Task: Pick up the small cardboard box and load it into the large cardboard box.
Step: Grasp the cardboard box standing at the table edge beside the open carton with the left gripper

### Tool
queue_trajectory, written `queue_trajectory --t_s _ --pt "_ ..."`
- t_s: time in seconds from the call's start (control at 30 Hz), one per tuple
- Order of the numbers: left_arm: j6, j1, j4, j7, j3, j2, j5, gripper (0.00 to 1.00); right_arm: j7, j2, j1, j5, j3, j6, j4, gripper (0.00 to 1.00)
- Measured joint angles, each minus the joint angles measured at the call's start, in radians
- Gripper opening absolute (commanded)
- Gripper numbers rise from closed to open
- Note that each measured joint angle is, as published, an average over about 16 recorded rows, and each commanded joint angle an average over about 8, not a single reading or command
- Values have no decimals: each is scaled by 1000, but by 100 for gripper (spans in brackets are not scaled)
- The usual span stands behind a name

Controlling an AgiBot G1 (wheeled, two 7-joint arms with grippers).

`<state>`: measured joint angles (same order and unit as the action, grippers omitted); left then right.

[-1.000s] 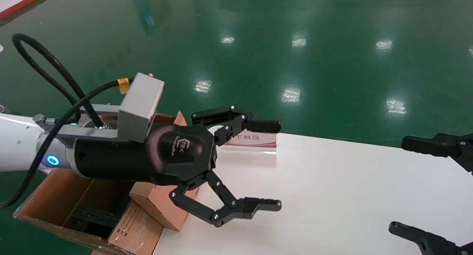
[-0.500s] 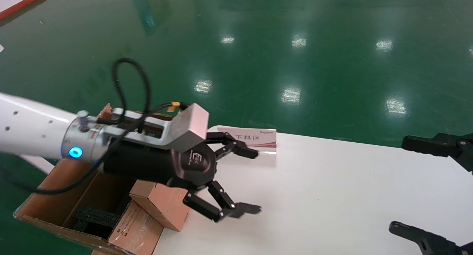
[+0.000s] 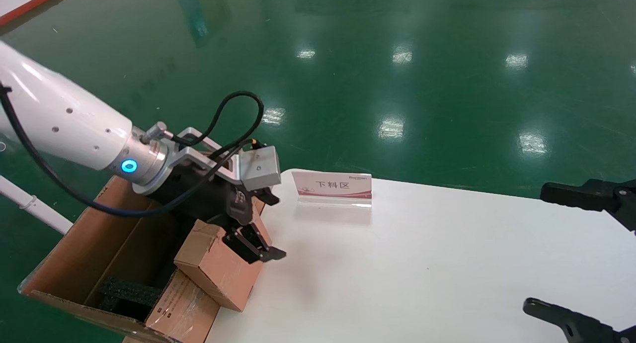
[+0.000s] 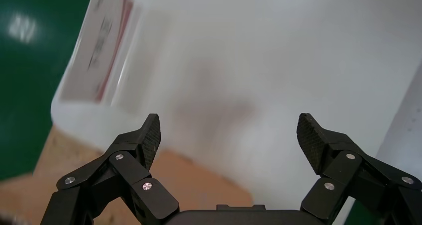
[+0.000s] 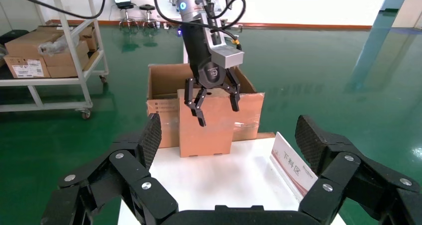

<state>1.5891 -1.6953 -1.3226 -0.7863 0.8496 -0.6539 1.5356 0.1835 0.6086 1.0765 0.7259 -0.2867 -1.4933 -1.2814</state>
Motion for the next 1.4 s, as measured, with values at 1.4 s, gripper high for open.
queue_trajectory --t_s 1.4 --pt "-24 -498 -19 -532 732 -48 51 100 -1 -1 1 -2 -3 1 0 100"
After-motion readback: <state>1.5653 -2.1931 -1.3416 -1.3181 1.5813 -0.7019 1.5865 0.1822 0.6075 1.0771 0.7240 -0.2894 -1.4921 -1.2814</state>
